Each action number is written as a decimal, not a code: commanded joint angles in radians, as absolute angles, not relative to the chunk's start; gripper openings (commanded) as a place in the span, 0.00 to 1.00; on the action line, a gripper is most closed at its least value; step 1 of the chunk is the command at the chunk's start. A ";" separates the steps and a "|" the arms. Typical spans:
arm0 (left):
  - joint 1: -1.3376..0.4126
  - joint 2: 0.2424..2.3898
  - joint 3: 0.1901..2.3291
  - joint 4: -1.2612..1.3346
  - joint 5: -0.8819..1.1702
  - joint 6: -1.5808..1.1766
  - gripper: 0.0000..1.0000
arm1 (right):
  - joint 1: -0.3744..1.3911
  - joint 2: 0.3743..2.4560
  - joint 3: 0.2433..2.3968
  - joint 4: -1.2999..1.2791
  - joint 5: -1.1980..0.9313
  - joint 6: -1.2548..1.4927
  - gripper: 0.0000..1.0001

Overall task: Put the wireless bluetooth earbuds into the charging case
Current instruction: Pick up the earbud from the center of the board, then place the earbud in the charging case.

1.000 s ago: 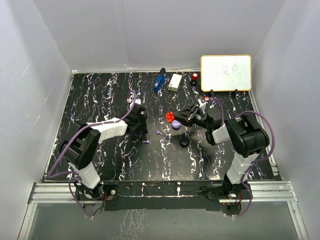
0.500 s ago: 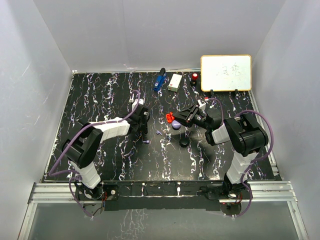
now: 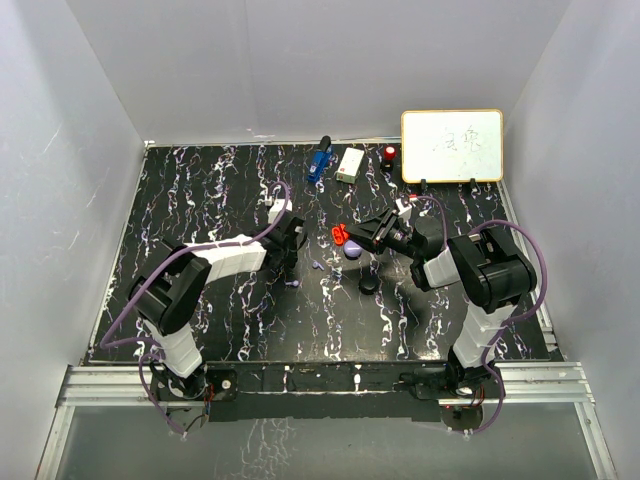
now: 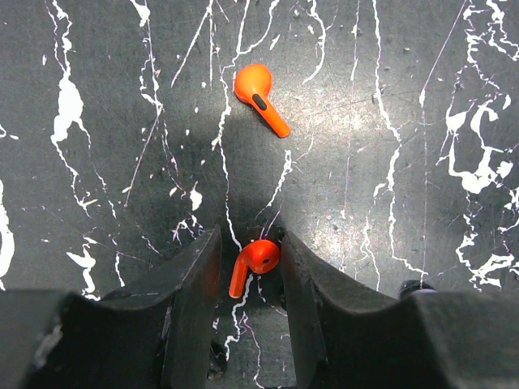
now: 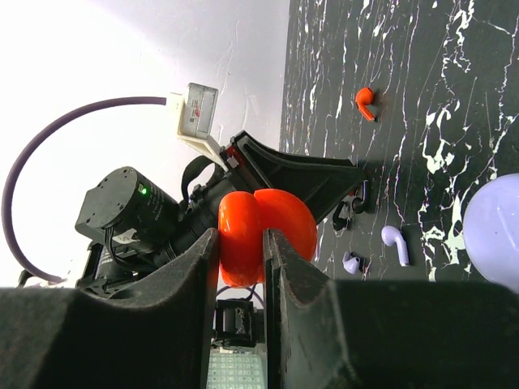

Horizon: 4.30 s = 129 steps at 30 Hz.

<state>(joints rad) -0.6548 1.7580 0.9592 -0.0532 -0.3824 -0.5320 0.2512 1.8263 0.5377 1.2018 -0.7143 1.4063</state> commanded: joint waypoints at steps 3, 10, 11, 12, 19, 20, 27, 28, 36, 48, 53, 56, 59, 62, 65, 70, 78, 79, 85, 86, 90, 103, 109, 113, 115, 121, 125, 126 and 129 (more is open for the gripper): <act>-0.671 1.809 0.939 -0.198 -0.395 -0.528 0.34 | 0.250 1.828 0.546 1.272 -0.726 1.408 0.00; -0.684 1.813 0.939 -0.215 -0.411 -0.535 0.34 | 0.250 1.830 0.548 1.273 -0.725 1.410 0.00; -0.685 1.810 0.936 -0.215 -0.409 -0.537 0.34 | 0.251 1.829 0.548 1.272 -0.725 1.410 0.00; -0.686 1.807 0.930 -0.213 -0.407 -0.540 0.34 | 0.251 1.829 0.548 1.273 -0.726 1.410 0.00; -0.687 1.788 0.904 -0.204 -0.395 -0.550 0.34 | 0.252 1.826 0.547 1.275 -0.727 1.411 0.00; -0.687 1.785 0.901 -0.203 -0.393 -0.552 0.34 | 0.251 1.827 0.546 1.275 -0.727 1.411 0.00; -0.687 1.761 0.881 -0.192 -0.372 -0.556 0.38 | 0.251 1.822 0.545 1.273 -0.726 1.411 0.00; -0.687 1.759 0.877 -0.188 -0.369 -0.557 0.40 | 0.252 1.823 0.545 1.275 -0.726 1.413 0.00; -0.687 1.759 0.864 -0.172 -0.345 -0.560 0.45 | 0.251 1.816 0.542 1.273 -0.726 1.413 0.00; -0.687 1.759 0.862 -0.176 -0.346 -0.557 0.31 | 0.250 1.811 0.540 1.272 -0.724 1.414 0.00; -0.687 1.764 0.862 -0.173 -0.341 -0.555 0.22 | 0.251 1.813 0.540 1.272 -0.724 1.413 0.00; -0.687 1.767 0.867 -0.174 -0.341 -0.551 0.15 | 0.251 1.813 0.540 1.272 -0.724 1.413 0.00; -0.687 1.763 0.869 -0.176 -0.343 -0.548 0.07 | 0.251 1.816 0.541 1.272 -0.724 1.413 0.00; -0.687 1.737 0.875 -0.176 -0.361 -0.540 0.03 | 0.251 1.819 0.542 1.272 -0.725 1.413 0.00; -0.687 1.692 0.904 -0.170 -0.379 -0.514 0.00 | 0.252 1.822 0.547 1.271 -0.727 1.413 0.00; -0.687 1.603 0.952 -0.083 -0.374 -0.451 0.00 | 0.251 1.823 0.554 1.249 -0.729 1.411 0.00; -0.687 1.481 0.897 0.201 -0.320 -0.380 0.00 | 0.251 1.813 0.571 1.187 -0.740 1.381 0.00; -0.687 1.475 0.888 0.234 -0.316 -0.373 0.00 | 0.252 1.813 0.573 1.183 -0.742 1.380 0.00; -0.687 1.422 0.762 0.525 -0.248 -0.341 0.00 | 0.252 1.806 0.595 1.117 -0.752 1.362 0.00; -0.687 1.417 0.744 0.575 -0.230 -0.334 0.00 | 0.253 1.802 0.601 1.100 -0.752 1.356 0.00; -0.687 1.413 0.663 0.781 -0.162 -0.314 0.00 | 0.256 1.789 0.620 1.036 -0.750 1.334 0.00; -0.687 1.501 0.598 1.197 0.022 -0.229 0.00 | 0.278 1.810 0.650 1.051 -0.738 1.397 0.00; -0.688 1.581 0.588 1.383 0.072 -0.224 0.00 | 0.282 1.834 0.645 1.143 -0.738 1.468 0.00; -0.690 1.618 0.578 1.466 0.094 -0.219 0.00 | 0.282 1.838 0.640 1.181 -0.735 1.500 0.00; -0.695 1.628 0.582 1.466 0.099 -0.209 0.00 | 0.283 1.837 0.642 1.186 -0.733 1.508 0.00; -0.714 1.650 0.589 1.465 0.088 -0.180 0.00 | 0.282 1.830 0.641 1.194 -0.721 1.520 0.00; -0.725 1.658 0.585 1.474 0.081 -0.174 0.00 | 0.282 1.827 0.640 1.194 -0.712 1.523 0.00; -0.729 1.658 0.584 1.477 0.078 -0.173 0.00 | 0.282 1.827 0.640 1.195 -0.710 1.524 0.00; -0.742 1.662 0.582 1.472 0.070 -0.159 0.00 | 0.281 1.826 0.638 1.203 -0.705 1.529 0.00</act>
